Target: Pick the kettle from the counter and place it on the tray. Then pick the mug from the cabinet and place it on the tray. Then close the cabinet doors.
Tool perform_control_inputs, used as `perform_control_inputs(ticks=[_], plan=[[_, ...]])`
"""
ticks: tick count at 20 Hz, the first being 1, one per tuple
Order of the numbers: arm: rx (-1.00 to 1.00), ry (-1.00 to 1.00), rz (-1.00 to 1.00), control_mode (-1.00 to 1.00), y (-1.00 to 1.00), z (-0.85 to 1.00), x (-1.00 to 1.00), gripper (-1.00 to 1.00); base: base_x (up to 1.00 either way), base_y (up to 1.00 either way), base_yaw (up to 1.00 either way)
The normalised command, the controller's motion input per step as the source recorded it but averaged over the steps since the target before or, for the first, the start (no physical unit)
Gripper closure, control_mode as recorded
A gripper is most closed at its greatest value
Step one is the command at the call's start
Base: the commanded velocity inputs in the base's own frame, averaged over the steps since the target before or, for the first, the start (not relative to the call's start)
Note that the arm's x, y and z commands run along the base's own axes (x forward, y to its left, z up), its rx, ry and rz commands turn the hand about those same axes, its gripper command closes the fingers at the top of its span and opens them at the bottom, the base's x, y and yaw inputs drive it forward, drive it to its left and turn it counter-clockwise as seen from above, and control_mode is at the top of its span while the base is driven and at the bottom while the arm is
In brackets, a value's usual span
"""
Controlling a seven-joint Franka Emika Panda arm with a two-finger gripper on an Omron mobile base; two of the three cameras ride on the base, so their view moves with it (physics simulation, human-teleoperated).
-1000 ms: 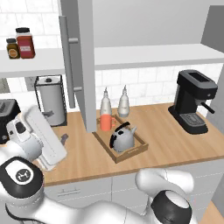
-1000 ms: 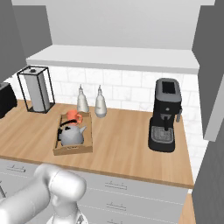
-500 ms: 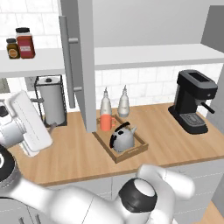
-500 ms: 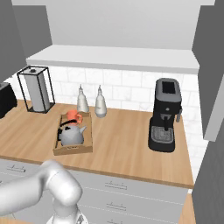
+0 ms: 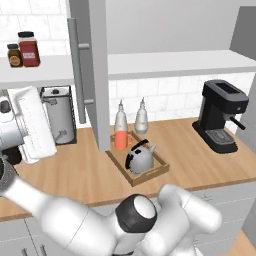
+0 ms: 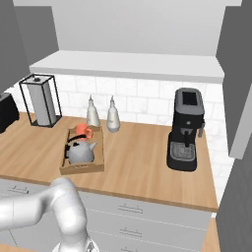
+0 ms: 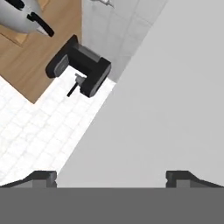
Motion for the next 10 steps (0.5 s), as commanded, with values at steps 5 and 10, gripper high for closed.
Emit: perform_control_inputs(ticks=[5,10], plan=[[0.00,-0.15,0.00,-1.00,-0.81,0.10,-0.22,-1.00,0.00,0.00,0.00],[0.02,-0.13,0.01,-1.00,-0.94,0.02,-0.25,-1.00,0.00,0.00,0.00]])
